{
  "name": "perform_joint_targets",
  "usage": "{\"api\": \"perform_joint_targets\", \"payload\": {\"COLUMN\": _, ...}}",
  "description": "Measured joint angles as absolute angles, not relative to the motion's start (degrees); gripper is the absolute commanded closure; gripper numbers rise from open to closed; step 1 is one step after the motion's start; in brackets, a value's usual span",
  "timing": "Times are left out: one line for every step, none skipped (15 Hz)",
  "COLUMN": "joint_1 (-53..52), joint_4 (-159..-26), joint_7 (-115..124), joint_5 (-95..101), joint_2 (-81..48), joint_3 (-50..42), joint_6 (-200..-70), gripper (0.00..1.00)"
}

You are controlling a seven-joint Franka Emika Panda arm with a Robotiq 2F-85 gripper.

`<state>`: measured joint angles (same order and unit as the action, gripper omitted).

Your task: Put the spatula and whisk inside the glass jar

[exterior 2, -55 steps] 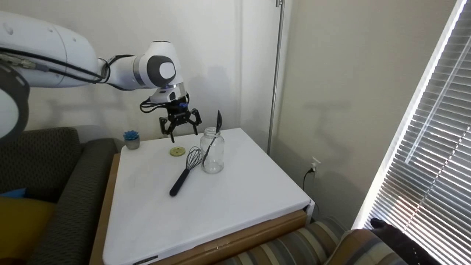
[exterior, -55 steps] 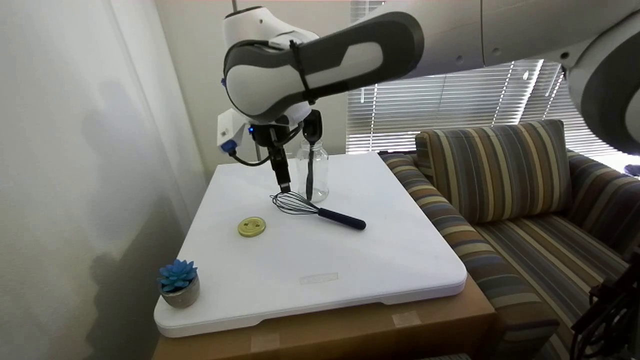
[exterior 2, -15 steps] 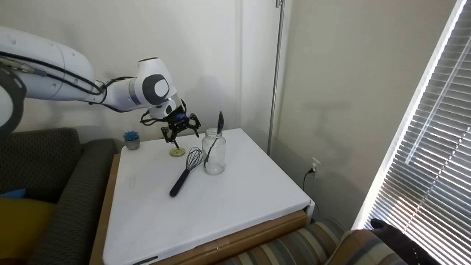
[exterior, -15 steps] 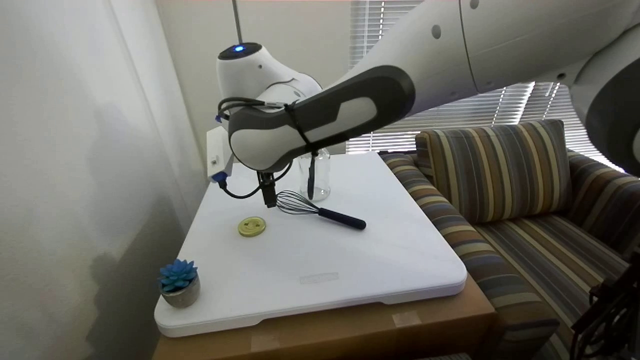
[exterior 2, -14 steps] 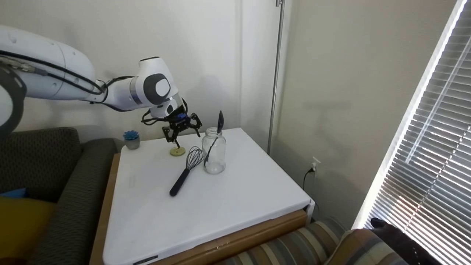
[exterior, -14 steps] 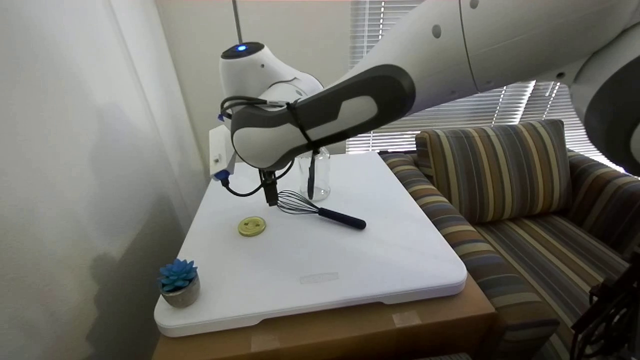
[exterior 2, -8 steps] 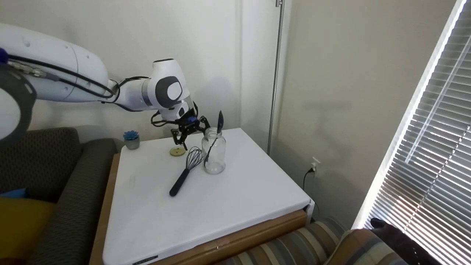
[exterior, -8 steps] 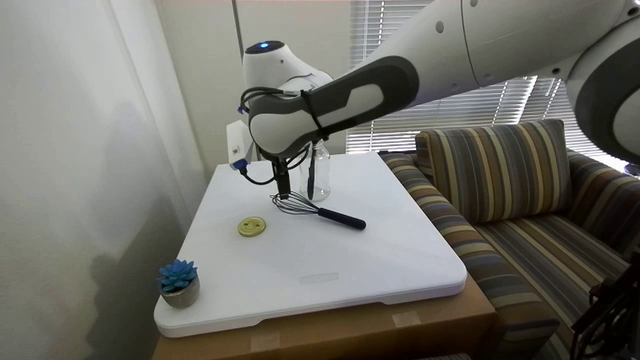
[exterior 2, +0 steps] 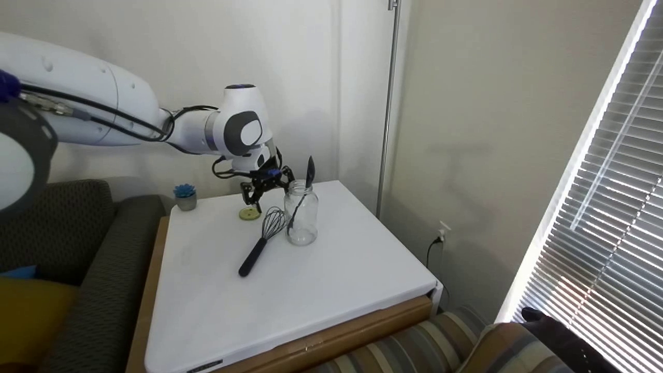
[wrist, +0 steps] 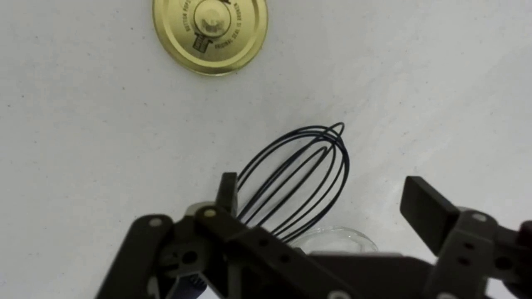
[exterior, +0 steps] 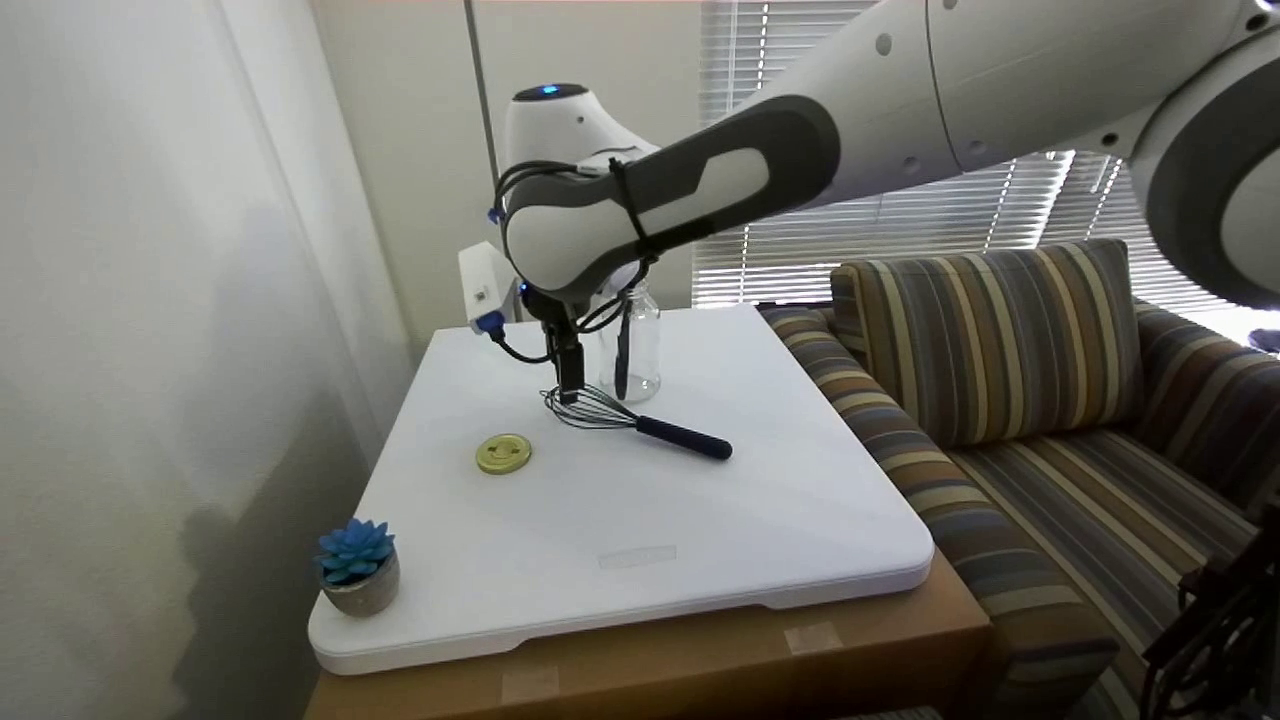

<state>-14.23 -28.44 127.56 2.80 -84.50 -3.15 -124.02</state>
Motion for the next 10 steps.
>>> {"api": "perform_joint_targets", "payload": {"joint_1": -14.2, "joint_4": -28.5, "joint_7": 127.5, "joint_5": 2.6, "joint_2": -84.5, "joint_3": -3.1, "joint_6": -124.0, "gripper": 0.0}}
{"api": "perform_joint_targets", "payload": {"joint_1": -14.2, "joint_4": -28.6, "joint_7": 127.4, "joint_5": 2.4, "joint_2": -84.5, "joint_3": -3.1, "joint_6": -124.0, "gripper": 0.0}}
{"api": "perform_joint_targets", "payload": {"joint_1": -14.1, "joint_4": -28.8, "joint_7": 127.4, "joint_5": 2.3, "joint_2": -84.5, "joint_3": -3.0, "joint_6": -124.0, "gripper": 0.0}}
{"api": "perform_joint_targets", "payload": {"joint_1": -14.1, "joint_4": -29.0, "joint_7": 127.3, "joint_5": 2.1, "joint_2": -84.6, "joint_3": -2.9, "joint_6": -124.0, "gripper": 0.0}}
{"api": "perform_joint_targets", "payload": {"joint_1": -14.0, "joint_4": -29.2, "joint_7": 127.3, "joint_5": 1.9, "joint_2": -84.6, "joint_3": -2.8, "joint_6": -123.9, "gripper": 0.0}}
{"api": "perform_joint_targets", "payload": {"joint_1": -14.0, "joint_4": -29.5, "joint_7": 127.2, "joint_5": 1.8, "joint_2": -84.6, "joint_3": -2.7, "joint_6": -123.9, "gripper": 0.0}}
{"api": "perform_joint_targets", "payload": {"joint_1": -14.0, "joint_4": -29.7, "joint_7": 127.1, "joint_5": 1.7, "joint_2": -84.6, "joint_3": -2.6, "joint_6": -123.9, "gripper": 0.0}}
{"api": "perform_joint_targets", "payload": {"joint_1": -14.0, "joint_4": -30.0, "joint_7": 127.1, "joint_5": 1.6, "joint_2": -84.6, "joint_3": -2.5, "joint_6": -123.9, "gripper": 0.0}}
{"api": "perform_joint_targets", "payload": {"joint_1": -14.0, "joint_4": -30.2, "joint_7": 127.1, "joint_5": 1.6, "joint_2": -84.6, "joint_3": -2.3, "joint_6": -123.9, "gripper": 0.01}}
{"api": "perform_joint_targets", "payload": {"joint_1": -14.0, "joint_4": -30.4, "joint_7": 127.0, "joint_5": 1.5, "joint_2": -84.6, "joint_3": -2.1, "joint_6": -123.9, "gripper": 0.26}}
